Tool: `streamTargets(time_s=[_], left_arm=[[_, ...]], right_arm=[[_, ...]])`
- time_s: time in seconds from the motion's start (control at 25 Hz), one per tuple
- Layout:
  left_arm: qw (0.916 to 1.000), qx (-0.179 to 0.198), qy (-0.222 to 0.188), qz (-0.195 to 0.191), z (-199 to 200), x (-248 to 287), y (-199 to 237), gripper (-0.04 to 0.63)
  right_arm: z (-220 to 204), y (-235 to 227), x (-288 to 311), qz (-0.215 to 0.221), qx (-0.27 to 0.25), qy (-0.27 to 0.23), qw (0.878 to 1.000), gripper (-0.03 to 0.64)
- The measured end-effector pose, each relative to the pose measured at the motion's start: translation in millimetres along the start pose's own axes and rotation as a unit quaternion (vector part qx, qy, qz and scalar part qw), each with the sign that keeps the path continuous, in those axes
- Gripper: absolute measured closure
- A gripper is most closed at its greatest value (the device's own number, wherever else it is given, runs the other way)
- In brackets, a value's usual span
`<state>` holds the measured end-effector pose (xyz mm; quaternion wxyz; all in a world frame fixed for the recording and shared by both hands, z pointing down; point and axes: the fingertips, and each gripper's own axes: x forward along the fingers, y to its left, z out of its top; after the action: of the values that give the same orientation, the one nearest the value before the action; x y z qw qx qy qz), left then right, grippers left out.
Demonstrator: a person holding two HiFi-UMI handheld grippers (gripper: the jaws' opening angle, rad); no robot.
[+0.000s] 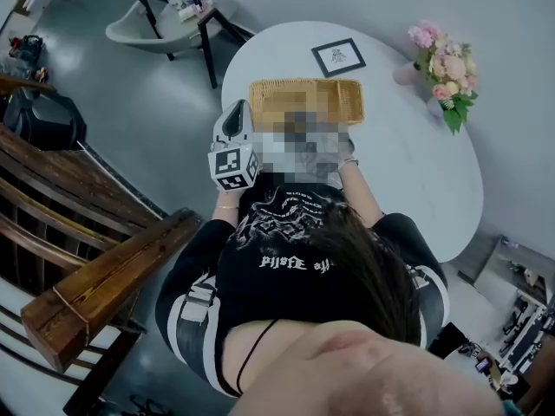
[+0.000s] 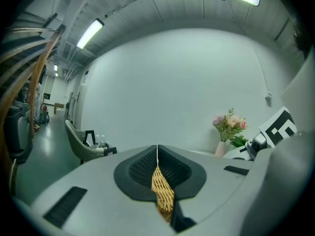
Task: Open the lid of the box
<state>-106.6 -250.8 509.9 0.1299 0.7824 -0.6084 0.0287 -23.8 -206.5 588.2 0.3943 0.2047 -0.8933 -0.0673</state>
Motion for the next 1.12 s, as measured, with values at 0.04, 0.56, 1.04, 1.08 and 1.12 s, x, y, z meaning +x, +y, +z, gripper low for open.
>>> streamTargets(time_s=[0.04,0.56,1.04,1.08,1.12], left_arm=[[1.0,0.001,0.001,0.0,-0.2,1.7,1.6,0.571],[0.9999,-0.005,-0.001,-0.015,-1.1,14.7,9.9,0.571],[0.9998,0.001,-0.003,-0.017,3.2,26.5,20.1,0.571],[0.9999,0.001,-0.002,-0.017,2.8,26.9,21.5,0.571],[0.9999,0.001,-0.001,-0.016,2.6,27.0,23.2,0.571]], right_arm=[[0.4,1.3,1.2,0.005,-0.007,0.005,1.0,0.509],[10.6,-0.5,-2.9,0.032,-0.018,0.014,0.999,0.588],[22.0,-9.3,-14.6,0.042,-0.045,0.027,0.998,0.588],[22.7,-9.9,-15.4,0.043,-0.047,0.031,0.998,0.588],[23.0,-10.4,-16.2,0.044,-0.047,0.037,0.997,0.588]])
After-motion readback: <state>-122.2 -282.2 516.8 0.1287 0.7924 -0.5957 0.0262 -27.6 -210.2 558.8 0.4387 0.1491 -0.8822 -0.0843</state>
